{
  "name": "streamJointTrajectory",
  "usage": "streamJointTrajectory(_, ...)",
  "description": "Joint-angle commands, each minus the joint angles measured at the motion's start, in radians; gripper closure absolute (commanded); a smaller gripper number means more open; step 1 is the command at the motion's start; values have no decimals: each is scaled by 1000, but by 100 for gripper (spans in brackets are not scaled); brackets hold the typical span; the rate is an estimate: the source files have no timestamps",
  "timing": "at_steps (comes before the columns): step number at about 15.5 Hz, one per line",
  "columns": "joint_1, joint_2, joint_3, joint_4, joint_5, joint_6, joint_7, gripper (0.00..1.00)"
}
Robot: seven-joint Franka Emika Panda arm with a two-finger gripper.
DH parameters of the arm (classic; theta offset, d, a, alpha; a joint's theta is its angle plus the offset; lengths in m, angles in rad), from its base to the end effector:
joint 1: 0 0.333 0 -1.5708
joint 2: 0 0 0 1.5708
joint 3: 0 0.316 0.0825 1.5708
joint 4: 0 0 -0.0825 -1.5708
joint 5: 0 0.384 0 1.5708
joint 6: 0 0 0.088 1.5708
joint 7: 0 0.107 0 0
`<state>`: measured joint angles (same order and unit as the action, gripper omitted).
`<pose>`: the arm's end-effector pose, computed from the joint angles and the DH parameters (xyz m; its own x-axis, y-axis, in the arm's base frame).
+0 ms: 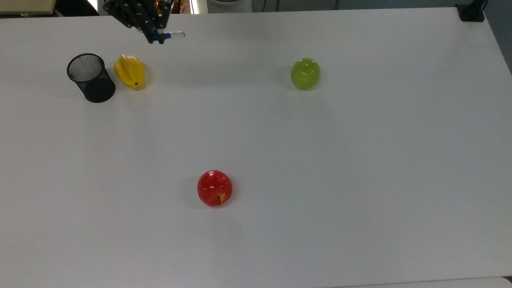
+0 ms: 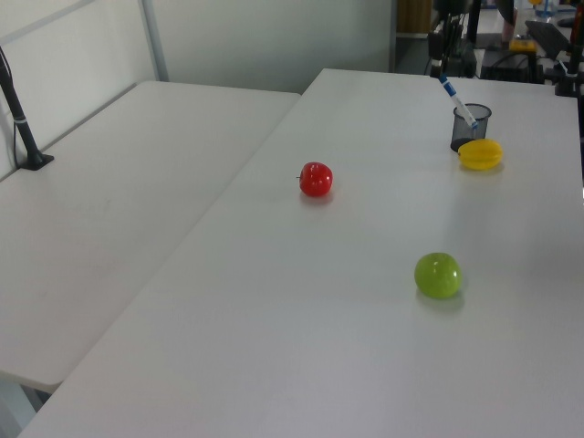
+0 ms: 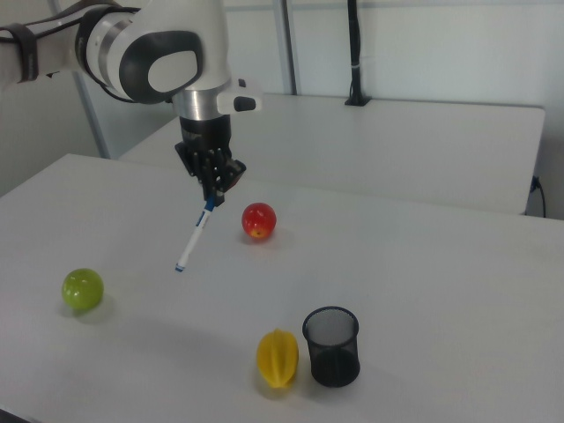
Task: Take marker pen
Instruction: 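Carry the marker away from the cup and lower it to the table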
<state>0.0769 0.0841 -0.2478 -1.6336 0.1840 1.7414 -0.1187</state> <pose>0.5859 -0.0790 0.5641 0.9956 -0.0832 0.0429 -0.0755 -0.9847 -0.1568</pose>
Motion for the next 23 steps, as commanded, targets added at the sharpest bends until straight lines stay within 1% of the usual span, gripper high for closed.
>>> streamJointTrajectory(1,3,-4,65,-54,-53,-51,7,99)
streamJointTrajectory(4,4,34,107,-69,-78,-49,5,98)
streamJointTrajectory(5,4,57,140,-71,-110,-46,5,97)
streamJointTrajectory(7,18,103,179,-71,-159,-46,5,97)
streamJointTrajectory(9,40,126,182,-84,-201,-45,4,97)
streamJointTrajectory(14,64,161,186,-104,-215,-43,5,97)
streamJointTrajectory(16,66,189,209,-104,-242,-43,8,97)
streamJointTrajectory(19,67,216,219,-104,-256,-39,13,89)
streamJointTrajectory(21,67,232,220,-103,-258,-37,16,88)
streamJointTrajectory(23,69,250,220,-101,-258,-28,17,82)
